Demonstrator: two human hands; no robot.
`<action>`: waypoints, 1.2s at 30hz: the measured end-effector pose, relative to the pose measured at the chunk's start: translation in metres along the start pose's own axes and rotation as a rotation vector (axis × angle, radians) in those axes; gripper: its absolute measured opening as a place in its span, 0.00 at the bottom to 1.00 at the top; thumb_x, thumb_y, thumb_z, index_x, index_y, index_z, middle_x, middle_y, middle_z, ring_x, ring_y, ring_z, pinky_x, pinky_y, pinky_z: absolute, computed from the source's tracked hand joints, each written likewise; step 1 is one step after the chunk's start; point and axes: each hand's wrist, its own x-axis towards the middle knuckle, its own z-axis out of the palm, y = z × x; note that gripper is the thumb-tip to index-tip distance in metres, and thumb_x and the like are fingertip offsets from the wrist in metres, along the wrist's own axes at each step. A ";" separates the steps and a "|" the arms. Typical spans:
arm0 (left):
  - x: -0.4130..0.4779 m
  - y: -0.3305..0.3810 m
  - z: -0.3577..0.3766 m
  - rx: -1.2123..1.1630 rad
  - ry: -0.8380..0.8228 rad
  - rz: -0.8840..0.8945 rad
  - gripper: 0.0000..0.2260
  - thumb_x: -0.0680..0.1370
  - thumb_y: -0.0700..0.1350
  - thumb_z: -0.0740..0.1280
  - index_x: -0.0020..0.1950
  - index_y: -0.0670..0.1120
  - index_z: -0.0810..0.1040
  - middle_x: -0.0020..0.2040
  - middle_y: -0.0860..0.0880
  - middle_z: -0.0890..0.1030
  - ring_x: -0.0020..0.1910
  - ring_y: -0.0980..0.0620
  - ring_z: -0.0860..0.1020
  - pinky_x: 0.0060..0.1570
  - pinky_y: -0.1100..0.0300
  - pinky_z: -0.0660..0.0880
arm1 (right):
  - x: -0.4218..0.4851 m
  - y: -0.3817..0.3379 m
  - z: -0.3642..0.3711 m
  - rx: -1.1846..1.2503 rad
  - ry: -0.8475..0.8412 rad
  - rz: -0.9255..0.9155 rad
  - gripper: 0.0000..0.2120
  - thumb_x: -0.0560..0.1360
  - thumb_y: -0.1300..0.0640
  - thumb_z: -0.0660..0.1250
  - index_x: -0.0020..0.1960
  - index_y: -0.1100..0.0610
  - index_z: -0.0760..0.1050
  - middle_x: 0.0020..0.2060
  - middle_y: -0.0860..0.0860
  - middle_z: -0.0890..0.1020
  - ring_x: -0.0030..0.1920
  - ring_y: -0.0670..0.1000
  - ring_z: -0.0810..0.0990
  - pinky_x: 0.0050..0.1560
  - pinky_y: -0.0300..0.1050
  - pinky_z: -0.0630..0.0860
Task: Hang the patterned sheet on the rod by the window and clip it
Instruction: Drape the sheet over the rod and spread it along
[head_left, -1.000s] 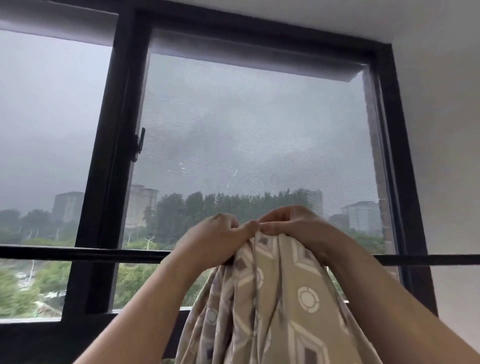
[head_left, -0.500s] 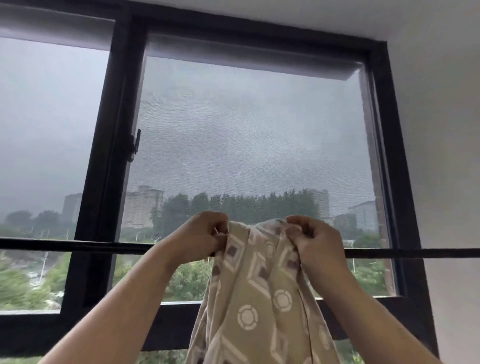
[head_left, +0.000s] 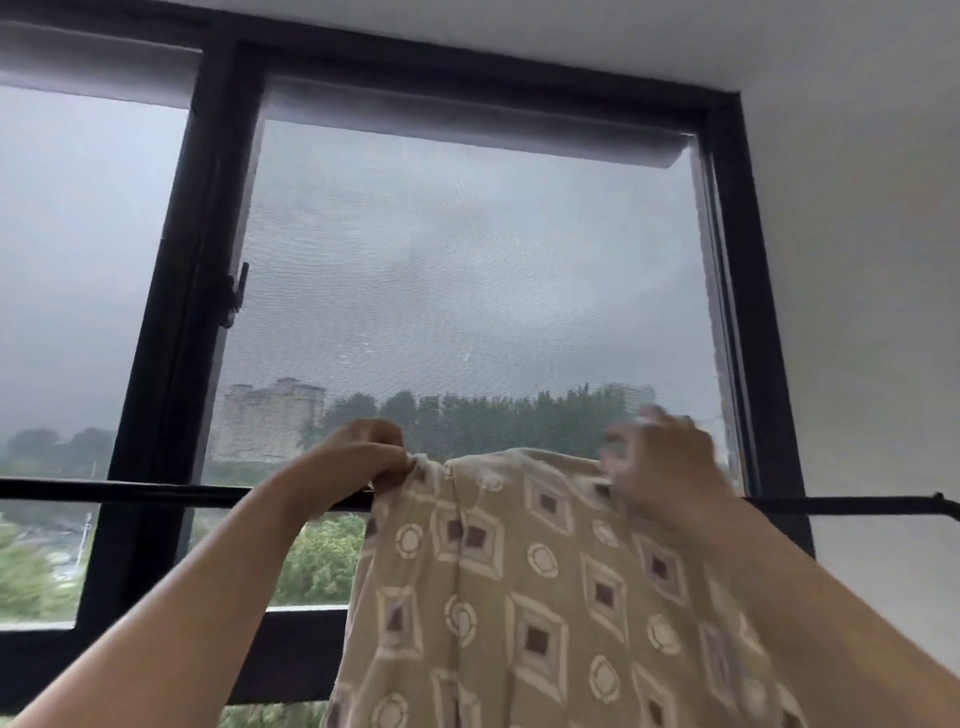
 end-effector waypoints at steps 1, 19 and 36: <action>-0.002 0.000 0.001 0.035 0.013 0.028 0.05 0.65 0.45 0.68 0.32 0.47 0.73 0.28 0.51 0.71 0.28 0.54 0.70 0.30 0.61 0.67 | -0.002 -0.017 0.001 0.166 -0.022 -0.135 0.11 0.76 0.46 0.62 0.49 0.49 0.80 0.52 0.48 0.79 0.52 0.53 0.77 0.55 0.50 0.74; -0.097 -0.028 0.067 -0.891 0.018 -0.545 0.32 0.67 0.60 0.72 0.61 0.36 0.79 0.44 0.37 0.85 0.41 0.43 0.85 0.44 0.50 0.82 | 0.004 -0.087 0.049 0.547 -0.121 -0.296 0.22 0.81 0.49 0.60 0.28 0.45 0.65 0.27 0.41 0.72 0.35 0.49 0.74 0.40 0.42 0.65; 0.034 -0.057 -0.094 0.881 0.234 -0.411 0.07 0.77 0.45 0.65 0.49 0.43 0.80 0.50 0.45 0.82 0.44 0.49 0.74 0.42 0.61 0.70 | 0.016 -0.073 0.038 0.426 -0.181 -0.154 0.18 0.81 0.54 0.60 0.33 0.53 0.72 0.32 0.51 0.79 0.36 0.50 0.76 0.40 0.44 0.70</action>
